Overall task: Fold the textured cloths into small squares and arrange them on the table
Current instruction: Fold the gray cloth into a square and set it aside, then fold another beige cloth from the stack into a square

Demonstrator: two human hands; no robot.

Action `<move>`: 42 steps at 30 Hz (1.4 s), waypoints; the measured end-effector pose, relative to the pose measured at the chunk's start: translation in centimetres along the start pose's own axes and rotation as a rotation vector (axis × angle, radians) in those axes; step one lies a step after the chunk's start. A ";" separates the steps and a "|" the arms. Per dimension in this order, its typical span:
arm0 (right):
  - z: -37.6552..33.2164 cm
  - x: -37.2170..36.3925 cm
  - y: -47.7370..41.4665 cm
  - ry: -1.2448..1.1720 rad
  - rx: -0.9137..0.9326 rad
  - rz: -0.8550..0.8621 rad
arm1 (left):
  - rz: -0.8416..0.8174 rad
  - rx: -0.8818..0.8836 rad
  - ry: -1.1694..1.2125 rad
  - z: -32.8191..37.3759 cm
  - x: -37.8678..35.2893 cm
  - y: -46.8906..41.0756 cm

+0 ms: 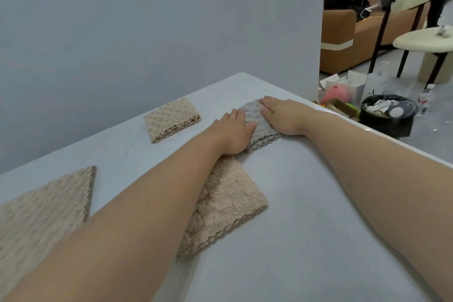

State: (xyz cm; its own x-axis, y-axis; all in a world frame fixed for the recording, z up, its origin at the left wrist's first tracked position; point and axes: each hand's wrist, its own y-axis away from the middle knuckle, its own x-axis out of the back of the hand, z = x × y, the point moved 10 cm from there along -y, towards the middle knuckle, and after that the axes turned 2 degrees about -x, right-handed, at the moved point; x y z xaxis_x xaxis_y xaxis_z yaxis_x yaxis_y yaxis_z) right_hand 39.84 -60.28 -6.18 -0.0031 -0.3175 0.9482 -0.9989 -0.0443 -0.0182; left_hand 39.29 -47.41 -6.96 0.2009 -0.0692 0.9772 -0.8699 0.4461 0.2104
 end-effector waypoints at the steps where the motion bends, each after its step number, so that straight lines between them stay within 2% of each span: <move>1: -0.1 -0.1 -0.1 0.007 0.001 0.004 | -0.014 0.000 -0.004 0.0 -0.1 0.1; 8: -0.2 -0.3 -0.4 0.108 -0.053 -0.093 | -0.051 0.029 -0.013 0.0 0.8 0.9; 10: -0.7 1.1 -0.4 0.101 -0.084 -0.085 | 0.041 0.061 0.029 -0.2 3.0 2.3; 15: -6.9 5.1 2.2 -0.028 0.015 0.145 | 0.286 0.197 0.256 -4.1 7.3 8.8; 19: -13.1 5.6 5.1 -0.271 0.029 0.234 | 0.495 0.371 0.586 -9.0 5.3 16.2; 22: -18.5 5.3 7.0 -0.436 0.049 0.272 | 0.587 0.459 0.681 -12.0 3.5 21.3; 28: -28.0 0.9 10.8 -0.629 0.120 0.151 | 0.698 0.554 0.701 -17.6 2.0 29.0; 32: -31.7 -3.3 12.9 -0.732 0.096 0.107 | 0.714 0.589 0.689 -19.2 0.5 33.4; 38: -35.2 -6.5 14.9 -0.812 0.048 0.158 | 0.784 0.626 0.562 -23.6 0.2 39.7; 42: -37.2 -7.5 14.5 -0.831 0.034 0.153 | 0.755 0.730 0.479 -29.0 -1.4 43.8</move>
State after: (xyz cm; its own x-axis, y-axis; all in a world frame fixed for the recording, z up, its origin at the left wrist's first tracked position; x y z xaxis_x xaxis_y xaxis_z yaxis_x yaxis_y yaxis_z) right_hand 23.62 -23.29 -1.76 -0.0883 -0.9150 0.3937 -0.9883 0.0310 -0.1496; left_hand 13.94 -1.89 0.02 -0.4676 0.4107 0.7828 -0.8630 -0.4037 -0.3037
